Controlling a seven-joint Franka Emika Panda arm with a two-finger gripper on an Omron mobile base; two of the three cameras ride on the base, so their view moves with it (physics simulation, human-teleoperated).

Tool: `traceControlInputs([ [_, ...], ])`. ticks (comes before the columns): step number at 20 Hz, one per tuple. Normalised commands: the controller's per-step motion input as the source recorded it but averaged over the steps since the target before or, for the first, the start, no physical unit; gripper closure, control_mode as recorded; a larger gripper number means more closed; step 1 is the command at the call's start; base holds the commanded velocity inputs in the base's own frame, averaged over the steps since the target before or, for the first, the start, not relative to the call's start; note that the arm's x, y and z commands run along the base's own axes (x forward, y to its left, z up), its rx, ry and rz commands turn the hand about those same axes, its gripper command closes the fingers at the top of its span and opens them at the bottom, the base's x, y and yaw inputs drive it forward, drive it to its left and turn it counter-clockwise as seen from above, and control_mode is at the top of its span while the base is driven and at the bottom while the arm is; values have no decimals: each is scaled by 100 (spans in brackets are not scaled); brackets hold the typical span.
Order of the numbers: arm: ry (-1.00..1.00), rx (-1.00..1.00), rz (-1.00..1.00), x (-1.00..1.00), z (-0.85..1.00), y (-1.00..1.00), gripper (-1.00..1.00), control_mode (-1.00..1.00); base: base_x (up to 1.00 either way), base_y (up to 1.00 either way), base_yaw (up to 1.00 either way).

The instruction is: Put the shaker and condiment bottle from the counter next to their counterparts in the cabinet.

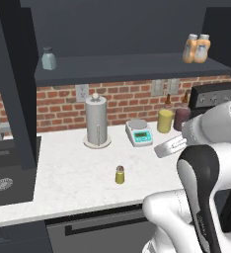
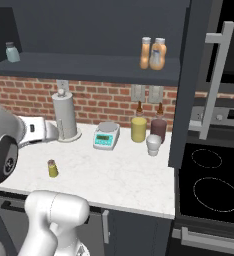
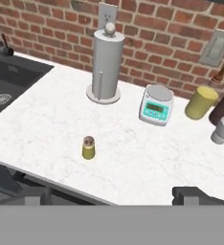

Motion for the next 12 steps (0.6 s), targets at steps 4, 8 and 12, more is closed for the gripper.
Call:
traceControlInputs([
  [4, 0, 22, 19, 1, -14, -44, -100, -100, 0, 0, 0],
  [8, 7, -2, 13, 0, -65, 14, -100, -100, 0, 0, 0],
  [12, 1, -9, 3, 0, -64, 34, -100, -100, 0, 0, 0],
])
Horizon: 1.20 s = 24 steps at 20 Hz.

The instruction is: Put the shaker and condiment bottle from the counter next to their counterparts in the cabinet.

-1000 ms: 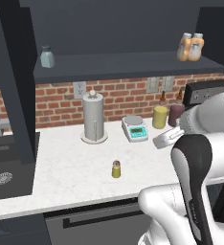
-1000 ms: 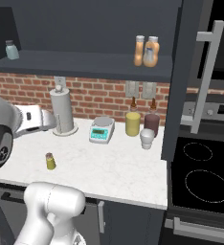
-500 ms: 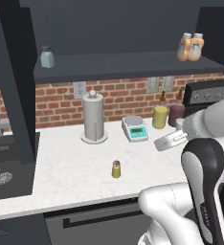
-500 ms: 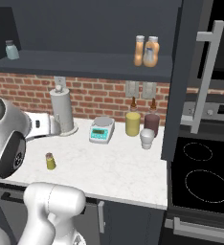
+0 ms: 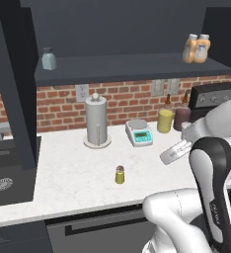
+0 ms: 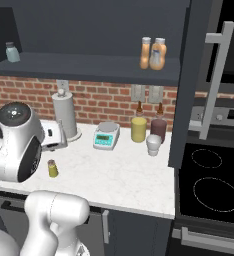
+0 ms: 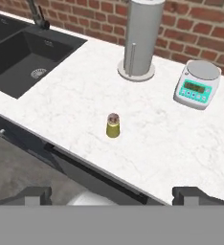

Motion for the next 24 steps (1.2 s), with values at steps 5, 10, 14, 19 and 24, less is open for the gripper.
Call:
traceControlInputs([
  [5, -1, 0, 10, 1, -74, 16, -100, -100, 0, 0, 0],
  [10, -4, 8, 20, 1, -71, 0, -100, -100, 0, 0, 0],
  [14, 0, 0, 16, 0, -64, 22, -100, -100, 0, 0, 0],
  [19, 0, 0, 17, 0, -62, 20, -100, -100, 0, 0, 0],
  [24, 0, 0, 13, 0, -54, 10, -100, -100, 0, 0, 0],
])
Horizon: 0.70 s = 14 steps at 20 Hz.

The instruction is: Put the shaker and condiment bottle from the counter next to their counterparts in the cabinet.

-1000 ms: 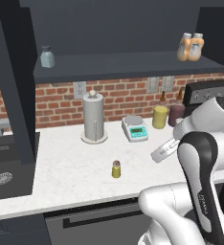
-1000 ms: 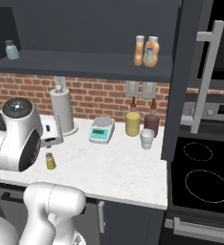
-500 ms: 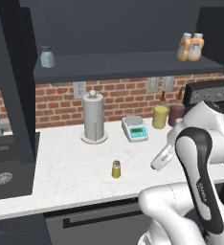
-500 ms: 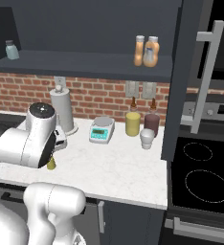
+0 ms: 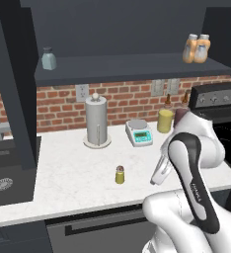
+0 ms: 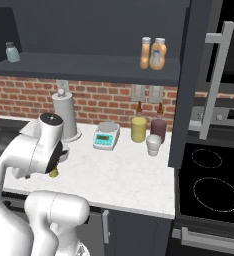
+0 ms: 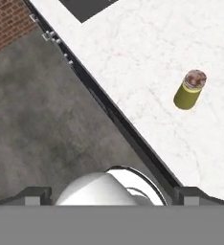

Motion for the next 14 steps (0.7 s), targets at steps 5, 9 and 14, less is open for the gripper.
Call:
traceControlInputs([
  [5, 1, 0, 9, 1, -52, 10, -100, -100, 0, 0, 0],
  [9, -4, 11, 8, 21, -41, 0, -100, -100, 0, 0, 0],
  [14, -12, 16, 7, 27, -33, 0, -100, -100, 0, 0, 0],
])
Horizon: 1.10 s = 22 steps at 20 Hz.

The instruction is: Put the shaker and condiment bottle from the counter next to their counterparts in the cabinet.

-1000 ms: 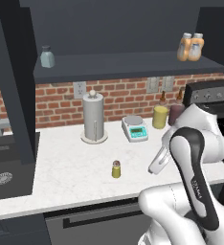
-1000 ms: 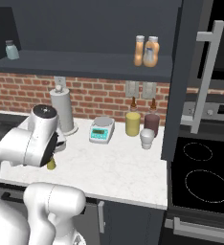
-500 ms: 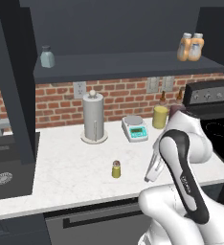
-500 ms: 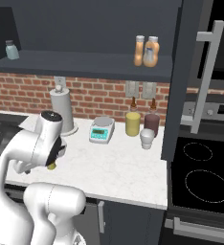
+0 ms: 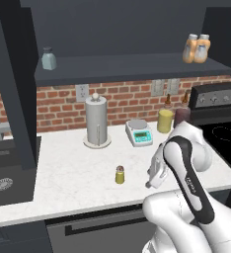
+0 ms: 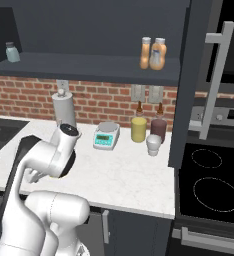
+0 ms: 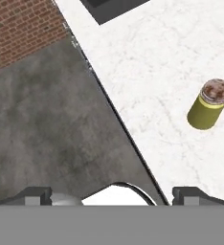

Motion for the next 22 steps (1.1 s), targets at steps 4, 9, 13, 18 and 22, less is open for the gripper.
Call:
traceControlInputs([
  [4, -4, 10, 8, 10, -37, 0, -100, -100, 0, 0, 0],
  [9, 0, 5, 12, 1, -36, 0, -100, -100, 0, 0, 0],
  [13, -6, 7, 7, 30, -35, 0, -100, -100, 0, 0, 0],
  [18, -16, 3, 4, 32, -29, 0, -100, -100, 0, 0, 0],
  [22, -8, 1, 5, 20, -30, 0, -100, -100, 0, 0, 0],
])
